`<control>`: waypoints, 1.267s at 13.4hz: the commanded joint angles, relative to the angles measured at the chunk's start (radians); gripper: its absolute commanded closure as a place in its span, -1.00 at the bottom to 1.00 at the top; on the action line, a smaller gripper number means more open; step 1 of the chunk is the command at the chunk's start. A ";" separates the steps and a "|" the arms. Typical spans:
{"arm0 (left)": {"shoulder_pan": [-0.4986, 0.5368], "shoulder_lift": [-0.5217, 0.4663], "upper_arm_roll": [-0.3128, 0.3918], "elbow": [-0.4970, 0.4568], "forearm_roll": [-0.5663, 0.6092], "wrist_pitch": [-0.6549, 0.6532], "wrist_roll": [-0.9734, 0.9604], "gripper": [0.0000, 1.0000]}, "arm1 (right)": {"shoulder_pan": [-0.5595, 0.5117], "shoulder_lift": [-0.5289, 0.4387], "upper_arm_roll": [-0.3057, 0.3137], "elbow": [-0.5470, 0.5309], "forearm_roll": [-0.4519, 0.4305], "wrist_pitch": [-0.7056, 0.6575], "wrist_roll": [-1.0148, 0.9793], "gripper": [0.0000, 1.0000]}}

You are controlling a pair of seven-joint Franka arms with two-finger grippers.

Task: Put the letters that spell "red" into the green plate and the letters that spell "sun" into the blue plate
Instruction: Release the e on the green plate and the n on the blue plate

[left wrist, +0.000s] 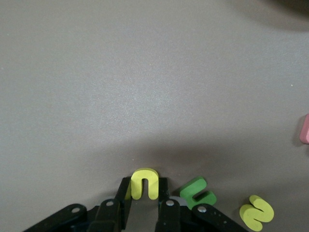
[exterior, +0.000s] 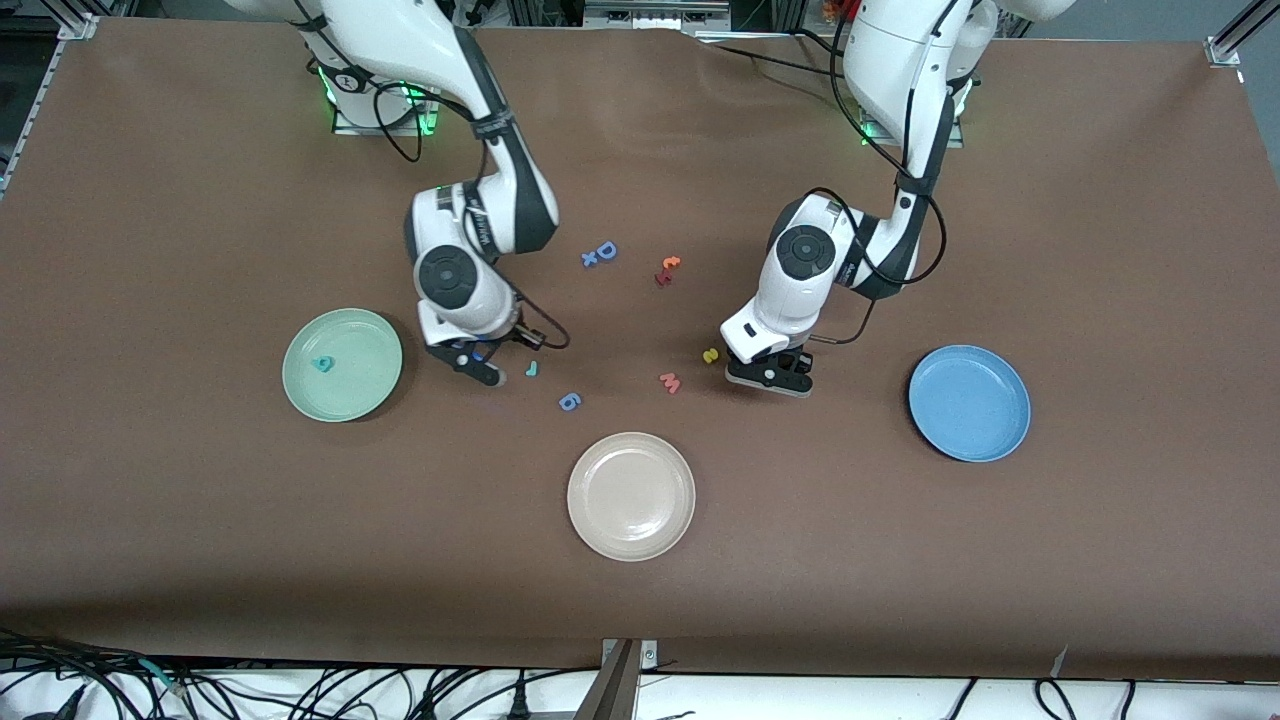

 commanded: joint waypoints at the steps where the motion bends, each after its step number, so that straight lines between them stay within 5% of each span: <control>1: -0.011 0.021 0.021 0.009 -0.019 0.001 0.013 0.95 | 0.006 -0.057 -0.135 -0.013 -0.002 -0.113 -0.208 0.63; 6: -0.007 -0.010 0.059 0.029 -0.011 -0.054 0.012 1.00 | -0.034 0.011 -0.269 -0.030 0.000 -0.123 -0.532 0.62; 10: 0.027 -0.042 0.092 0.138 -0.006 -0.236 0.051 1.00 | -0.132 0.087 -0.251 -0.033 0.018 -0.065 -0.693 0.61; 13: 0.105 -0.088 0.092 0.144 -0.009 -0.319 0.162 1.00 | -0.221 0.101 -0.162 -0.036 0.018 -0.016 -0.704 0.56; 17: 0.183 -0.145 0.092 0.137 -0.002 -0.423 0.194 1.00 | -0.242 0.083 -0.126 -0.032 0.018 -0.017 -0.702 -0.76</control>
